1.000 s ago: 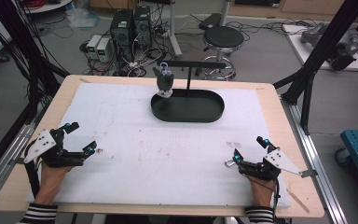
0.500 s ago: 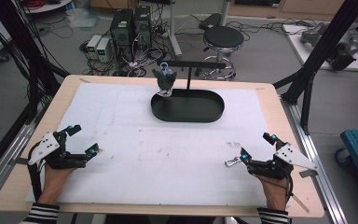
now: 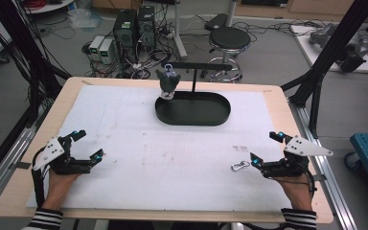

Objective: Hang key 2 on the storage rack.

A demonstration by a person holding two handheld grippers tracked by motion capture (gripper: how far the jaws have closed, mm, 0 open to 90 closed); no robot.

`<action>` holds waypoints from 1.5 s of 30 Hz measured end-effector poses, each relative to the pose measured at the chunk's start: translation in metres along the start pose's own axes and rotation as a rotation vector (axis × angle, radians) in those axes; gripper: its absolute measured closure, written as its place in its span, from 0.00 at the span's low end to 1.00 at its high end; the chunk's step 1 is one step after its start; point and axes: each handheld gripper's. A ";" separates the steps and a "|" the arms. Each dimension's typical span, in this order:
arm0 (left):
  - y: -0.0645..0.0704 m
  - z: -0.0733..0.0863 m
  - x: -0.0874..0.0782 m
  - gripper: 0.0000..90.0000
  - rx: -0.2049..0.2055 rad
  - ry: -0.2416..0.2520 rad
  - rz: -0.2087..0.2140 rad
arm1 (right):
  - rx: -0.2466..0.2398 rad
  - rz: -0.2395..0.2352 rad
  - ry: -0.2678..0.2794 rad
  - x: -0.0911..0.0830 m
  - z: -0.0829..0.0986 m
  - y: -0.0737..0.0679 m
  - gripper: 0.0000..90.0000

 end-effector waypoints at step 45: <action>0.002 0.006 0.000 0.02 0.006 0.020 0.000 | -0.200 -0.202 -0.580 0.048 0.000 0.018 0.07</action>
Point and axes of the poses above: each handheld gripper's, and its own axes: x roughly forward along the jaws, z roughly out of its underside, y roughly to its right, and after that the axes turned 8 degrees about -y, right-handed
